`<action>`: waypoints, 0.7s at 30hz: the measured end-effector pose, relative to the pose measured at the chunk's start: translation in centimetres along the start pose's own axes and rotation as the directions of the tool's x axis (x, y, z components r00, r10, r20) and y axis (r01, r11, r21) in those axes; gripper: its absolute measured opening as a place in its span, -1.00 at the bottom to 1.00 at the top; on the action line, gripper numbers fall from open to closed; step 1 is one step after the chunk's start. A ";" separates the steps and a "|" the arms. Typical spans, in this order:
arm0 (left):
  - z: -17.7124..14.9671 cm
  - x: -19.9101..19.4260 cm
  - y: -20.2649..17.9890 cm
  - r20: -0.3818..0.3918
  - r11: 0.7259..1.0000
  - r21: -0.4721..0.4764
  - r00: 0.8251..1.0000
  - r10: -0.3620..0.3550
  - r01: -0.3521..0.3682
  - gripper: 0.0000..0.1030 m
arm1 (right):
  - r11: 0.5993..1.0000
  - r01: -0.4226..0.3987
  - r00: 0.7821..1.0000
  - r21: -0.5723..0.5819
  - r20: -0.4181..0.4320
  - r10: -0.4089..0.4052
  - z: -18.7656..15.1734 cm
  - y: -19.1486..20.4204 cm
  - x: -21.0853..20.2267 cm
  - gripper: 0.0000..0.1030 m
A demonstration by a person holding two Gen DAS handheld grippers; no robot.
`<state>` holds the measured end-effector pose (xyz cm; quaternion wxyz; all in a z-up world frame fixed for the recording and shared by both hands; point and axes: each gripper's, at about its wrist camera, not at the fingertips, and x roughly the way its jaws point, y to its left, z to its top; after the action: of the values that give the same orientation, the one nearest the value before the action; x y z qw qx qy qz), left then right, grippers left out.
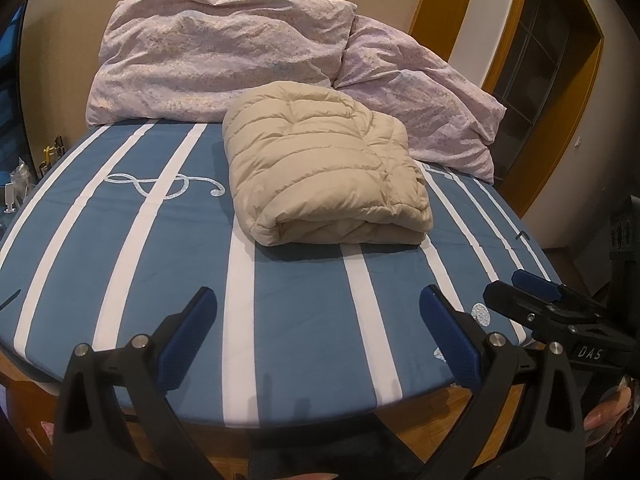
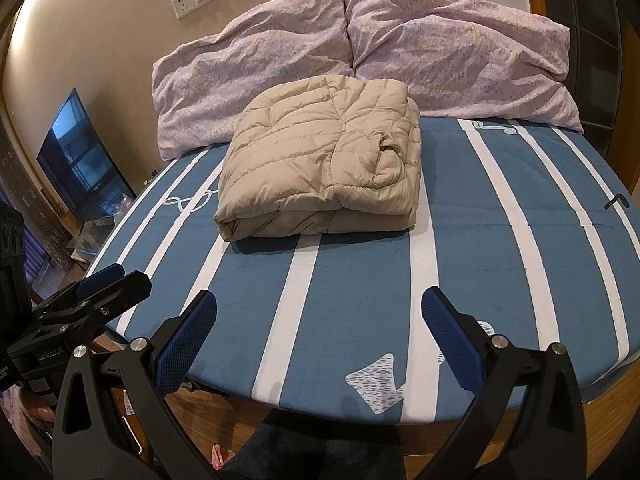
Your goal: Fold large clothes
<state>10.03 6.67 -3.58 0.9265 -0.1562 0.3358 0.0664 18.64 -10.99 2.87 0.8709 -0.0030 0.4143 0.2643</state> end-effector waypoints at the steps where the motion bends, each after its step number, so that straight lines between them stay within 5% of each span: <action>1: 0.0 0.0 0.0 0.000 1.000 0.000 1.000 -0.001 0.001 0.95 | 1.000 0.000 1.000 0.000 0.000 0.000 0.0 0.0 0.0 0.97; 21: 0.0 0.4 -0.4 -0.003 1.000 0.010 1.000 -0.006 0.006 0.95 | 1.000 -0.001 1.000 0.009 -0.001 0.001 0.0 -0.2 0.1 0.97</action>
<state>10.40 6.30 -3.74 0.9270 -0.1526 0.3371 0.0614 18.75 -11.14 2.75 0.8705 0.0009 0.4159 0.2631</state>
